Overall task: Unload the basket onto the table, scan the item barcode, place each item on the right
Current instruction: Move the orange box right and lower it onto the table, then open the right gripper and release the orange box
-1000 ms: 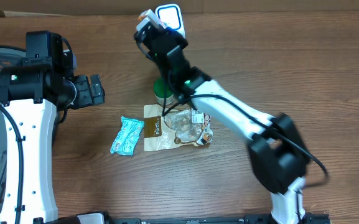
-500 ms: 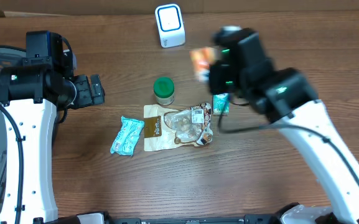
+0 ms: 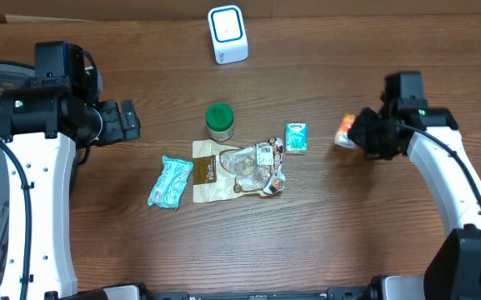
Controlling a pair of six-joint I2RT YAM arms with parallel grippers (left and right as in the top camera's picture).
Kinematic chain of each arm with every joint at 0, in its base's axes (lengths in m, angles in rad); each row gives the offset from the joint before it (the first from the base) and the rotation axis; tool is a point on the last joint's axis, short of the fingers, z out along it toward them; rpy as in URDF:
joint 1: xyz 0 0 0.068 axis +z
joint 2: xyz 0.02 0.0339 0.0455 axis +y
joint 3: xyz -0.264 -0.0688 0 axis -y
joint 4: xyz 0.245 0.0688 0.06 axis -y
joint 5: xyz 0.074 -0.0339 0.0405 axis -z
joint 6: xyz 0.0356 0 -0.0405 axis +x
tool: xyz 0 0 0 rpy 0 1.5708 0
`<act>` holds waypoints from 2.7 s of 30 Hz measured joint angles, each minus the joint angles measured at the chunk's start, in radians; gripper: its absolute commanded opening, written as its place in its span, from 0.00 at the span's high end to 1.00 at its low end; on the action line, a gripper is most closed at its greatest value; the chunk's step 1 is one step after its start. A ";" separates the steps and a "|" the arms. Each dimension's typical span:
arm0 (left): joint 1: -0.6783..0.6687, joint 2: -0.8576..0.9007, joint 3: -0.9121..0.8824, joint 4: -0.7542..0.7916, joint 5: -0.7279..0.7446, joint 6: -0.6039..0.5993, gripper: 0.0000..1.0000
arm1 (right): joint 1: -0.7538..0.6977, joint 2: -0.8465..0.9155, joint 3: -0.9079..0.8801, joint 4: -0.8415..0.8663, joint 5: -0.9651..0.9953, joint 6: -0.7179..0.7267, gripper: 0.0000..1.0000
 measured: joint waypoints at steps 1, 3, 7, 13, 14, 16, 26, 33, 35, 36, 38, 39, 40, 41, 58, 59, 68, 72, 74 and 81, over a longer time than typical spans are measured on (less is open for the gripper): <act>0.000 0.000 0.000 0.000 0.000 0.000 0.00 | -0.021 0.000 -0.042 0.039 -0.004 0.005 0.93; 0.000 0.000 0.000 0.000 0.000 0.000 0.01 | -0.045 0.000 -0.092 0.079 -0.008 0.015 0.90; 0.000 0.000 0.000 0.000 0.000 0.000 0.01 | -0.081 0.000 -0.168 0.113 -0.012 0.036 0.53; 0.000 0.000 0.000 0.000 0.000 0.000 0.00 | -0.085 0.000 -0.178 0.083 -0.040 0.041 0.46; 0.000 0.000 0.000 0.000 0.000 0.000 0.00 | -0.085 0.000 -0.177 0.072 -0.047 0.039 0.47; 0.000 0.000 0.000 0.000 0.000 0.000 0.00 | -0.085 0.000 -0.169 0.047 -0.070 0.028 0.46; 0.000 0.000 0.000 0.000 0.000 0.000 0.00 | -0.062 0.000 -0.061 0.055 -0.213 -0.053 0.74; 0.000 0.000 0.000 0.000 0.000 0.000 0.00 | 0.017 0.027 -0.067 0.020 -0.163 -0.060 0.86; 0.000 0.000 0.000 0.000 0.000 0.000 0.00 | 0.023 0.045 -0.076 0.001 -0.126 -0.061 0.86; 0.000 0.000 0.000 0.000 0.000 0.000 0.00 | 0.022 0.061 -0.085 -0.014 -0.095 -0.061 0.86; 0.000 0.000 0.000 0.000 0.000 0.000 0.01 | 0.018 0.082 -0.093 -0.032 -0.048 -0.061 0.86; 0.000 0.000 0.000 0.000 0.000 0.000 0.01 | 0.015 0.089 -0.096 -0.039 -0.025 -0.061 0.86; 0.000 0.000 0.000 0.000 0.000 0.000 0.01 | 0.012 0.091 -0.098 -0.042 -0.004 -0.061 0.86; 0.000 0.000 0.000 0.000 0.000 0.000 0.00 | 0.006 0.092 -0.100 -0.045 0.019 -0.061 0.85; 0.000 0.000 0.000 0.000 0.000 0.000 0.00 | -0.056 0.156 -0.100 0.066 0.131 -0.085 0.87; 0.000 0.000 0.000 0.000 0.000 0.000 0.00 | -0.056 0.171 -0.100 0.072 0.127 -0.090 0.87; 0.000 0.000 0.000 0.000 0.000 0.000 0.00 | -0.055 0.214 -0.077 0.074 0.217 -0.017 0.65; 0.000 0.000 0.000 0.000 0.000 0.000 0.00 | -0.063 0.222 -0.076 0.114 0.343 0.024 0.46; 0.000 0.000 0.000 0.000 0.000 0.000 0.00 | -0.073 0.226 -0.075 0.137 0.410 0.053 0.38; 0.000 0.000 0.000 0.000 0.000 0.000 0.00 | -0.142 0.253 -0.056 0.203 0.505 0.106 0.26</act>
